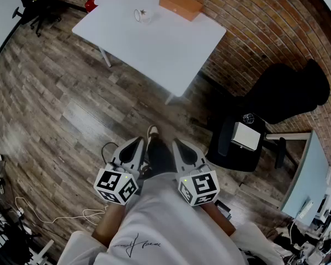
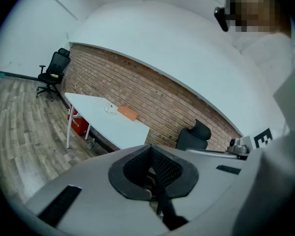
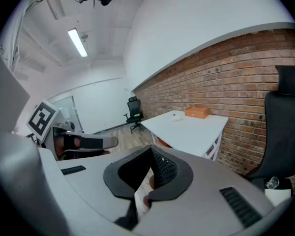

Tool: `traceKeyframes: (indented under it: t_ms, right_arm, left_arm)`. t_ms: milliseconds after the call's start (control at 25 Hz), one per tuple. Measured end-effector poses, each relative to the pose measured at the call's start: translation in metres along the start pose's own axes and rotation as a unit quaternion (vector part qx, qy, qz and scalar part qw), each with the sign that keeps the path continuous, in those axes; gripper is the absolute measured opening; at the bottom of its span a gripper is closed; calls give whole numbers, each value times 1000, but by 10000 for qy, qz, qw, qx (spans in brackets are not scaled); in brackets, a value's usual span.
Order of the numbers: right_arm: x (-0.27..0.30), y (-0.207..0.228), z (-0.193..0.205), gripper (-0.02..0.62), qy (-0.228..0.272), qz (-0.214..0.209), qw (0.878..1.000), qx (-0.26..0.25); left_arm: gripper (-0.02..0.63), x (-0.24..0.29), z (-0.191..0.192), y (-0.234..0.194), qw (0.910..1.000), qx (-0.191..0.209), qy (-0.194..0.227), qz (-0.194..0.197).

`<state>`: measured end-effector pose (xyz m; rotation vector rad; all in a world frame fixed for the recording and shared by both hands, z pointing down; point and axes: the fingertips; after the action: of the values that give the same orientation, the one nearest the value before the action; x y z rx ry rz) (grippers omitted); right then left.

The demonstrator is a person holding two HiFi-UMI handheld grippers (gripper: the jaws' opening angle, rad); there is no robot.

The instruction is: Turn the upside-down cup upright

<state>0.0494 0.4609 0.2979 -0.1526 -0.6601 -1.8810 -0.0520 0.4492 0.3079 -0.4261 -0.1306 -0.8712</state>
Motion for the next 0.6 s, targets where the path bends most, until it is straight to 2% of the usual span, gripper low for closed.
traceKeyframes:
  t_ms: [240, 600]
  right_arm:
    - [-41, -10, 4, 20, 23, -212, 9998, -54]
    - [-48, 7, -14, 20, 62, -629, 9979, 105]
  left_arm:
    - [9, -26, -3, 36, 9998, 15, 199, 43]
    - [9, -6, -21, 70, 9990, 273, 350, -57]
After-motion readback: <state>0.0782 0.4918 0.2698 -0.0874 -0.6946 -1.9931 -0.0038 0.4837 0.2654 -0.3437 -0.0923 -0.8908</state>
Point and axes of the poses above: the fingertips, and each gripper's own axes: x forward along the fingers, y to its right, z out of its underside, and after that the axes turned 14 degrees about x, right-handed
